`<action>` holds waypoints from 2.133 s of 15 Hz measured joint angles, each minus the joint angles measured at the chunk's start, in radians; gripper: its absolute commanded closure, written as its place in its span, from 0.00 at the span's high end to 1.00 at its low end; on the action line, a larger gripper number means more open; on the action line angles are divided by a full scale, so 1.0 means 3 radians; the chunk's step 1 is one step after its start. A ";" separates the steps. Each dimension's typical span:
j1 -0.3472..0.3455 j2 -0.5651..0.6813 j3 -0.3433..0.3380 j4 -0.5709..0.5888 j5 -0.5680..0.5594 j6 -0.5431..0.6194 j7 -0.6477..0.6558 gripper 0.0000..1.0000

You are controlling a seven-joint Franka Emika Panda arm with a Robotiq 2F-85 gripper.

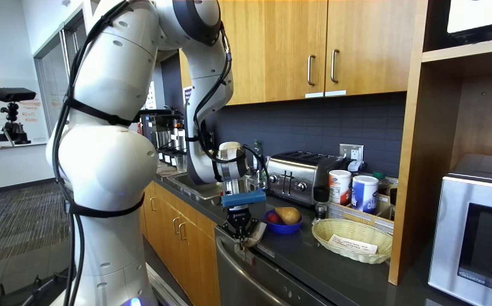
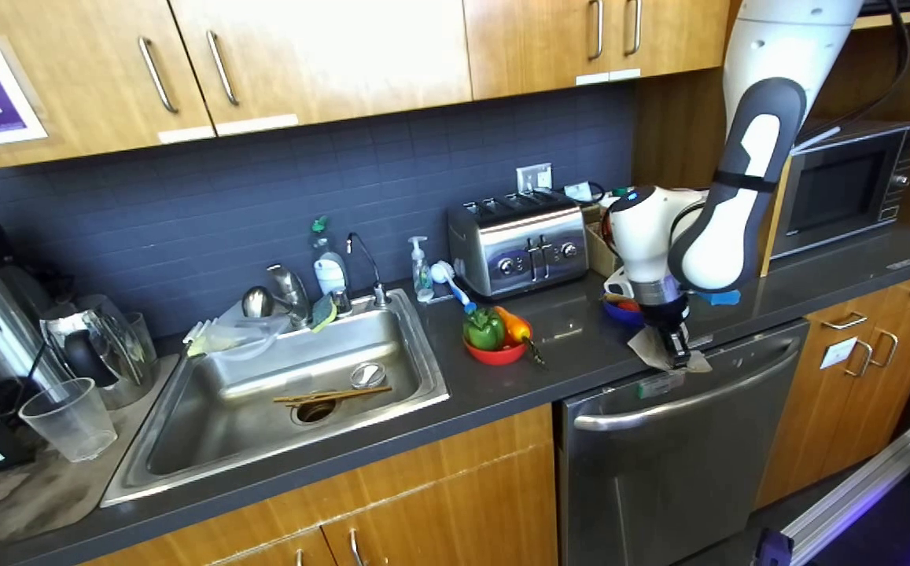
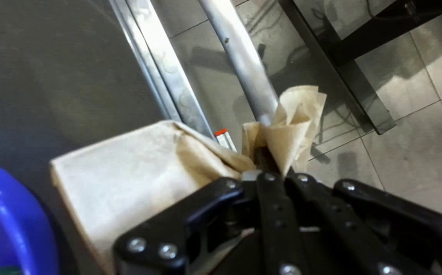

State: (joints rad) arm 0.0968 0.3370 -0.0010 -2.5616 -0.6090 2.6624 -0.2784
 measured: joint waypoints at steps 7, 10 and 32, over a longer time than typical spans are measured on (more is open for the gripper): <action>0.0011 0.0097 0.0066 0.0023 0.0000 0.0012 -0.0065 0.00; 0.0028 0.0097 0.0115 0.0023 0.0000 0.0016 -0.0081 0.00; 0.0195 -0.0222 0.0304 -0.0123 0.0000 0.0044 -0.0097 0.00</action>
State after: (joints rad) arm 0.1553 0.2705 0.0901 -2.5984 -0.6091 2.6757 -0.3075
